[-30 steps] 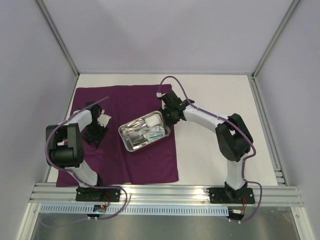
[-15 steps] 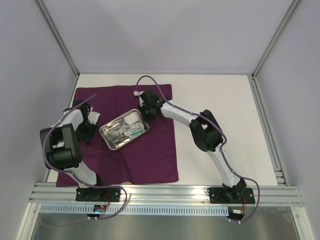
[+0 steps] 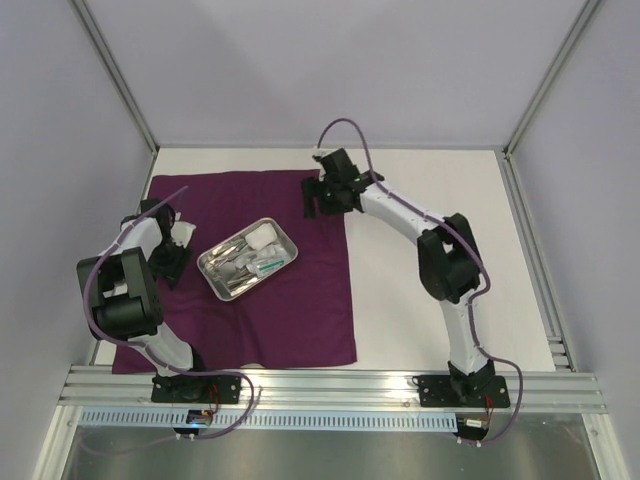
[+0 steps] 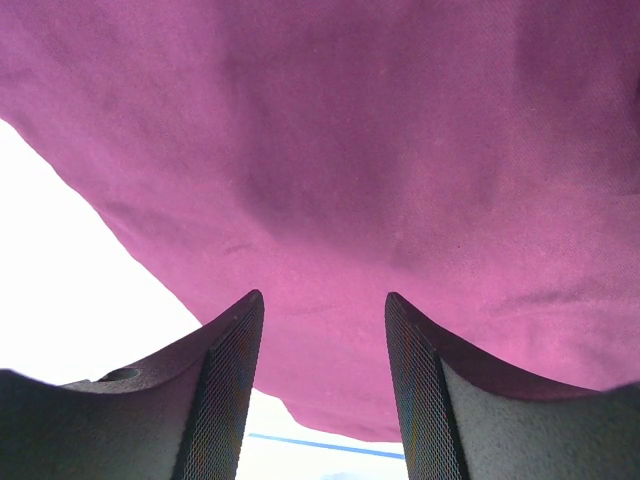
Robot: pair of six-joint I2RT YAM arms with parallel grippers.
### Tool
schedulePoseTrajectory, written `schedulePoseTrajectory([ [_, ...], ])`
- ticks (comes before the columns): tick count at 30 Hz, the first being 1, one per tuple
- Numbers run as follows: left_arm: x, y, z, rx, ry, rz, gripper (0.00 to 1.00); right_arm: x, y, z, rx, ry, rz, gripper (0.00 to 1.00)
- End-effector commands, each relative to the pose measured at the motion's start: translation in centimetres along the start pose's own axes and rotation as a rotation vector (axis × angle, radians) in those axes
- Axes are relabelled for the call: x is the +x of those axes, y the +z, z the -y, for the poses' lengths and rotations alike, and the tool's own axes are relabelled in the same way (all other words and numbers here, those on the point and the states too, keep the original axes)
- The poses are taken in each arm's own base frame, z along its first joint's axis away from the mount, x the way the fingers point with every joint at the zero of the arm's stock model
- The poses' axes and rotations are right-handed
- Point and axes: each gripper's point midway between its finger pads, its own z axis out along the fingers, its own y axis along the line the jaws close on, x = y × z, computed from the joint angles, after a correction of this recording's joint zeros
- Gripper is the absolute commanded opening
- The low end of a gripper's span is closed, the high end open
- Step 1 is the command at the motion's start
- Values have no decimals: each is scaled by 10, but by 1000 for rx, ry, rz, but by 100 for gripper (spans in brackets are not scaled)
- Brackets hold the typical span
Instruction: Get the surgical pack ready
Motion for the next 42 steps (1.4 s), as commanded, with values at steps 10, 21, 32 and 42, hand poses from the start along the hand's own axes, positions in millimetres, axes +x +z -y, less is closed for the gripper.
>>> schedulePoseTrajectory([
  [10, -1, -7, -7, -10, -5, 8, 61, -10, 30, 108, 124, 300, -42, 80],
  [21, -2, -9, -8, -8, -19, 10, 61, 2, 74, 85, -74, 457, -91, 23],
  [32, -32, -25, 1, 88, -11, 111, 60, -6, -1, 169, 57, 628, 143, 0],
  [42, -95, -31, 32, 120, 127, 151, 60, 90, -106, 257, 271, 729, 164, 8],
])
